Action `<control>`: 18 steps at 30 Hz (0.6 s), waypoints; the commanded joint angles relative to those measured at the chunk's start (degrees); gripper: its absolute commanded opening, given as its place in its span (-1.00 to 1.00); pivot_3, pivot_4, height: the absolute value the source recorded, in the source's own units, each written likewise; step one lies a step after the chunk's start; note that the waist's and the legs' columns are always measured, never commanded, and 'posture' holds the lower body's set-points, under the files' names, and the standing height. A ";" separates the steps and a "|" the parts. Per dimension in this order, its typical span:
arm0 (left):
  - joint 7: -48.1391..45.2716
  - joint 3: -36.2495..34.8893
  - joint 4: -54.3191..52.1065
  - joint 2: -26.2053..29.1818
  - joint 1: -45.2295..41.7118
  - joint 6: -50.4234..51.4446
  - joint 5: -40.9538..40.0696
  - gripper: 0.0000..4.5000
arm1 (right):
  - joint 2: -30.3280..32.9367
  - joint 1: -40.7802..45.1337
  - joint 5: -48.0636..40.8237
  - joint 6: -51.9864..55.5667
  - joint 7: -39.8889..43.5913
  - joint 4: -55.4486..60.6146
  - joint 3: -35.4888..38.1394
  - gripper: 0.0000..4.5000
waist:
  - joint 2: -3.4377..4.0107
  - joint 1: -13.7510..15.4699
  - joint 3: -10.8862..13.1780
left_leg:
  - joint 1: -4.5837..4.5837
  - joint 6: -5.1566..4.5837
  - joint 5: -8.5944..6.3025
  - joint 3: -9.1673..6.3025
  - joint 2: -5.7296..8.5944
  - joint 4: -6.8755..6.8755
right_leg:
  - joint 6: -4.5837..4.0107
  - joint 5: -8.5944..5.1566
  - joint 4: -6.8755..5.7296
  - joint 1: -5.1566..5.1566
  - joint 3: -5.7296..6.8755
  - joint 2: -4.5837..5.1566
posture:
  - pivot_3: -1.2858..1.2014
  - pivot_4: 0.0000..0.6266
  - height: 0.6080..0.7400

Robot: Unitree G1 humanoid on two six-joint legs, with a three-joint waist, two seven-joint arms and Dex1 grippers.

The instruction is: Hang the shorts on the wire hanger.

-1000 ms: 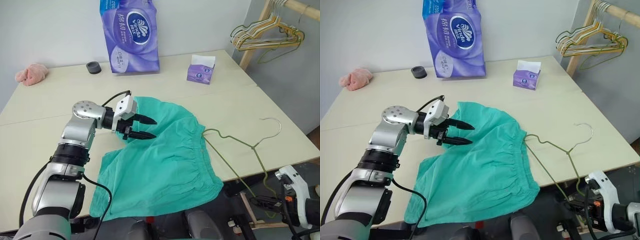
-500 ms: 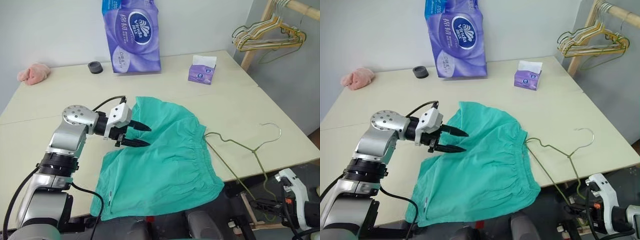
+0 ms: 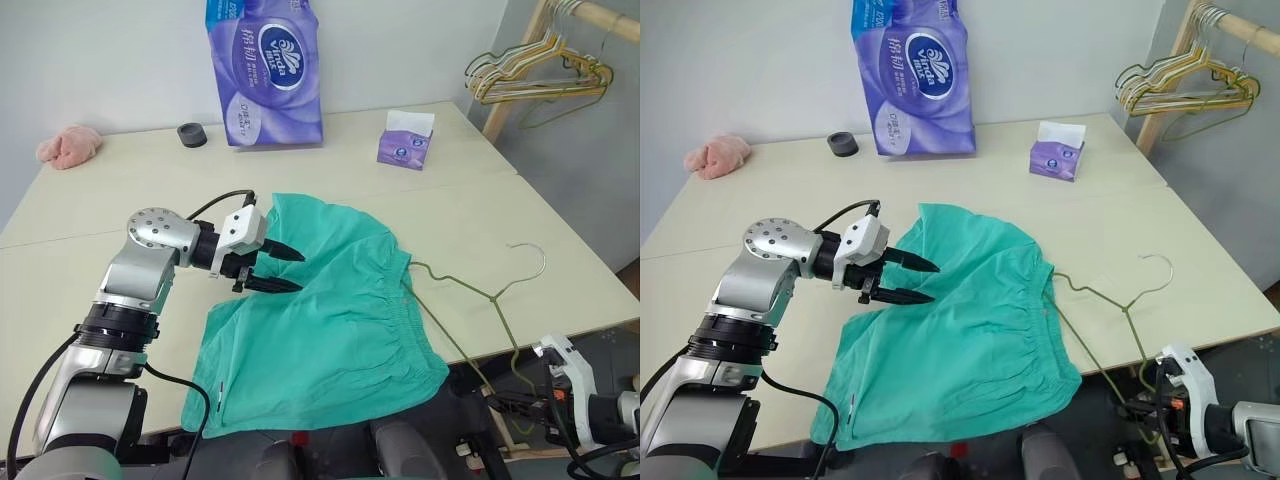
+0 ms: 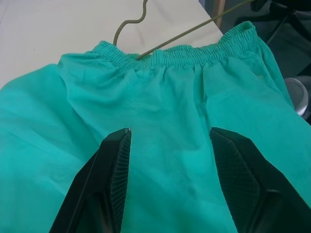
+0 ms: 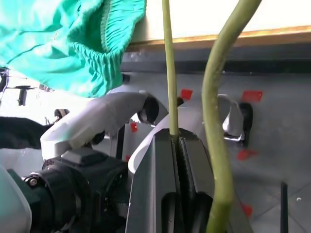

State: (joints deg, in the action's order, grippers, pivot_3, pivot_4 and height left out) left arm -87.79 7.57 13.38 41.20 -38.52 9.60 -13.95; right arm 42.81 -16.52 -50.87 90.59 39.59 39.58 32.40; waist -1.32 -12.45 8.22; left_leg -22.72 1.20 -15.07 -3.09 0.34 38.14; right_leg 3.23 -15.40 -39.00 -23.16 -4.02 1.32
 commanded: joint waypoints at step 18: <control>1.32 -0.47 2.96 -0.41 -4.11 -1.06 -0.04 0.20 | -3.03 13.49 -3.94 0.05 -2.16 -8.33 -10.82 -1.00 | -0.07 -0.12 -0.19 | 0.00 0.00 0.00 -0.05 0.00 0.01 | -0.02 0.01 -0.01 -0.01 0.01 0.01 | -0.18 -0.71 1.00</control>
State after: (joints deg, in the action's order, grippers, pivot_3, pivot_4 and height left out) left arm -86.76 7.58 16.49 40.74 -41.04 9.46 -13.84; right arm 40.41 -3.60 -53.27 90.60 37.30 31.12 21.74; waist -1.39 -12.57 8.03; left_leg -22.72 1.20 -15.07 -3.16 0.34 38.15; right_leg 3.21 -15.38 -39.01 -23.17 -4.01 1.32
